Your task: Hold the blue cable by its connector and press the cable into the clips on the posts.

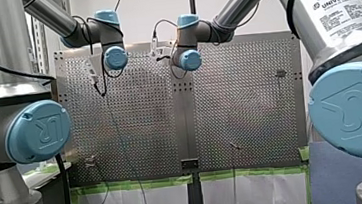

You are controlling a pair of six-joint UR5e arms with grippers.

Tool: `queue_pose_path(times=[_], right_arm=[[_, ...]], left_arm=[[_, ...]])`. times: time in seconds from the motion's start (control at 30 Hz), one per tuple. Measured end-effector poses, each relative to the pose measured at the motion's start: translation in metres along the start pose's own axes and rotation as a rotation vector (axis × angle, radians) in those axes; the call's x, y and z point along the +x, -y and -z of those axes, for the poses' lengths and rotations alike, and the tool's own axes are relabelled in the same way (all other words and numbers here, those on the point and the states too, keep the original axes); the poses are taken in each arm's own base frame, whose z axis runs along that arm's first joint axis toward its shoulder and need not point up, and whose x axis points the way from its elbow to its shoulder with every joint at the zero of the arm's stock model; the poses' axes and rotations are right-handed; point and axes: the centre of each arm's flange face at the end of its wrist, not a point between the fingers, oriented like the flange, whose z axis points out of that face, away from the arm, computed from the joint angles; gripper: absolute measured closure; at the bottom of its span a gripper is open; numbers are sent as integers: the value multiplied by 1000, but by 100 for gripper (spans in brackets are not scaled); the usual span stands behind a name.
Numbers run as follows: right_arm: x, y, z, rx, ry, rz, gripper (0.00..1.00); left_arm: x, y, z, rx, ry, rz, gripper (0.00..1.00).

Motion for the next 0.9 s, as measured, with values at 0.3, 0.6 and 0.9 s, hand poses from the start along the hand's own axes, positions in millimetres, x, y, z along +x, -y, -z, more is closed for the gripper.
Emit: queue_pose_path(times=[0.3,0.6,0.9], right_arm=[[10,10,-10,17,-23,-19,100],[-1,22,-20,39,-15,-30,100],[5,31,-30,51,-28,-38,100]], left_arm=[[-12,-10,-23,-19,-18,10,100],[-25,-21,-50,-14,1,35,100],[-47,-30,-80,-10,41,49,100]])
